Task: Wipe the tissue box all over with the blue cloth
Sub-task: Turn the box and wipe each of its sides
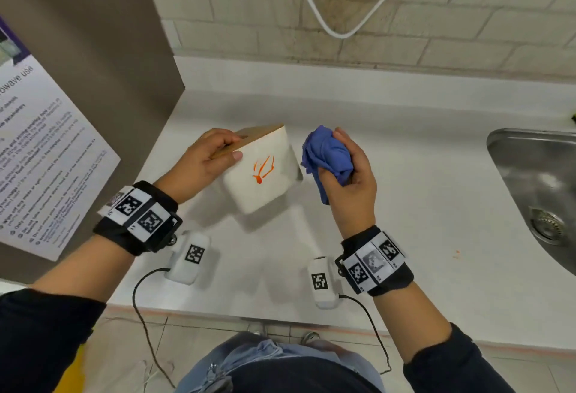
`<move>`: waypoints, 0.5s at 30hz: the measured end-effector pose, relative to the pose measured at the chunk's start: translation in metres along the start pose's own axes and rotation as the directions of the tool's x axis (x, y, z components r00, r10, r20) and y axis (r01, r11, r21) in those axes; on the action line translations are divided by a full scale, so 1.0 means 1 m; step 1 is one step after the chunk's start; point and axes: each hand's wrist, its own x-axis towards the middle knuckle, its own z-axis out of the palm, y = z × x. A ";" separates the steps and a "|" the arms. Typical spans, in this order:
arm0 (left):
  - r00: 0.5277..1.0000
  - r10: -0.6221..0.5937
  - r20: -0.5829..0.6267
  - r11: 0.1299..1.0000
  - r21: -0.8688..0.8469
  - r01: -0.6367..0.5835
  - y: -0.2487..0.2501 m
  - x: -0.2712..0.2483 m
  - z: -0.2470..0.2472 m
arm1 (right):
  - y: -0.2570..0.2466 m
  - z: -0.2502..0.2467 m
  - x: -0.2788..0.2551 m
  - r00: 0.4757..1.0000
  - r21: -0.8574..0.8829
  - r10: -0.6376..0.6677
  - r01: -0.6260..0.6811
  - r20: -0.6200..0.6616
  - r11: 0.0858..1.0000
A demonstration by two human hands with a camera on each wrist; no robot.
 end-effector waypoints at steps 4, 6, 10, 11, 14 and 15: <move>0.994 -0.042 0.098 0.992 -0.115 0.053 0.000 0.007 -0.016 | 0.005 0.045 0.012 0.975 -0.116 -0.177 0.193 0.136 0.974; 0.992 -0.064 0.110 0.982 -0.170 0.083 -0.002 0.013 -0.020 | 0.008 0.066 0.013 0.974 -0.049 -0.075 0.088 0.211 0.995; 0.982 -0.140 0.129 0.945 -0.278 0.172 -0.010 0.029 -0.035 | 0.006 0.086 0.025 0.940 -0.285 -0.173 0.259 0.293 0.923; 0.978 -0.151 0.147 0.938 -0.292 0.189 -0.011 0.033 -0.038 | 0.002 0.091 0.029 0.913 -0.348 -0.210 0.335 0.351 0.876; 0.974 -0.151 0.171 0.931 -0.306 0.199 -0.012 0.045 -0.049 | -0.010 0.104 0.037 0.841 -0.423 -0.233 0.461 0.488 0.780; 0.972 -0.162 0.169 0.924 -0.321 0.210 -0.011 0.049 -0.052 | -0.012 0.108 0.038 0.824 -0.420 -0.228 0.477 0.518 0.772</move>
